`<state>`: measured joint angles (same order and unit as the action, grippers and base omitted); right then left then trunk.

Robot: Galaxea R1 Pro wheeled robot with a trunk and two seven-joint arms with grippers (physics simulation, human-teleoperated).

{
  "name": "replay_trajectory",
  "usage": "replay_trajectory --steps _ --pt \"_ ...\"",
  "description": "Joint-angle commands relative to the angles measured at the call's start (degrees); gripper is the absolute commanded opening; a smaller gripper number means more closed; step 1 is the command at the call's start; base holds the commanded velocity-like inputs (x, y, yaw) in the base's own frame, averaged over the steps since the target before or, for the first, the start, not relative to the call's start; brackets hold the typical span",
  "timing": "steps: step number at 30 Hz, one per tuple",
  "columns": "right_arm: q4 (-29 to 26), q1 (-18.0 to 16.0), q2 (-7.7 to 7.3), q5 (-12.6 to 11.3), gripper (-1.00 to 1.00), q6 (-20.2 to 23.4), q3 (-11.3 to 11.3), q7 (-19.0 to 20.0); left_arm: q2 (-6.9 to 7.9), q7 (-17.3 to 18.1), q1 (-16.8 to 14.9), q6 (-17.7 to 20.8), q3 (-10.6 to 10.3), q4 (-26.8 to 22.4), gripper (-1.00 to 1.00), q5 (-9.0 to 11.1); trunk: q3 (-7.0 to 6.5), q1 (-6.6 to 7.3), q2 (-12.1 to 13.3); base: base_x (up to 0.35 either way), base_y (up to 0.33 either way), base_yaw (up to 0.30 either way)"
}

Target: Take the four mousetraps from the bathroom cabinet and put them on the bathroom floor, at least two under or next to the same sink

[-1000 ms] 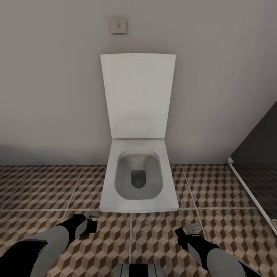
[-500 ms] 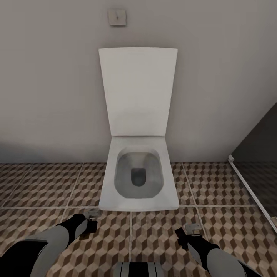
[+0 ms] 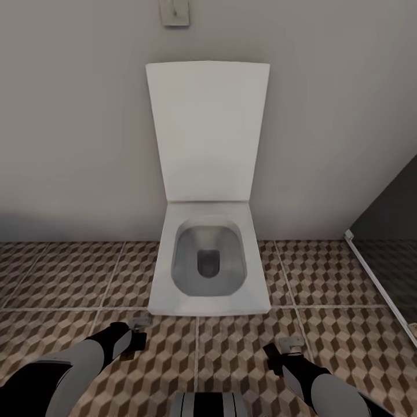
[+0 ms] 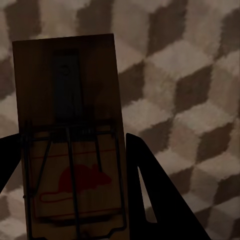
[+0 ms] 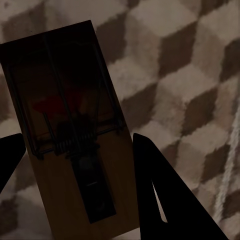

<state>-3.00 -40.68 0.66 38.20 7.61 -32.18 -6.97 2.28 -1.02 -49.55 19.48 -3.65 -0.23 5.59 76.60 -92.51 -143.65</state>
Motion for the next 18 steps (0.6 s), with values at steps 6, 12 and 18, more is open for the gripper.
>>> replay_trajectory --steps 6,12,18 --pt "-0.1 0.0 0.04 0.5 -1.00 0.3 -0.4 -0.4 0.00 0.0 0.0 0.2 -0.4 0.0 -1.00 0.4 0.59 0.01 0.0 0.000 0.000 0.000" --pt "-0.1 0.0 0.02 0.5 -1.00 0.3 -0.4 -0.4 0.00 0.0 0.0 0.2 -0.4 0.0 -1.00 0.4 1.08 0.01 0.0 0.000 0.000 0.000" --pt "-0.1 0.0 -0.03 0.5 -1.00 0.3 -0.4 -0.4 0.00 0.0 0.0 0.2 -0.4 0.0 -1.00 0.4 1.19 0.01 0.0 0.000 0.000 0.000"
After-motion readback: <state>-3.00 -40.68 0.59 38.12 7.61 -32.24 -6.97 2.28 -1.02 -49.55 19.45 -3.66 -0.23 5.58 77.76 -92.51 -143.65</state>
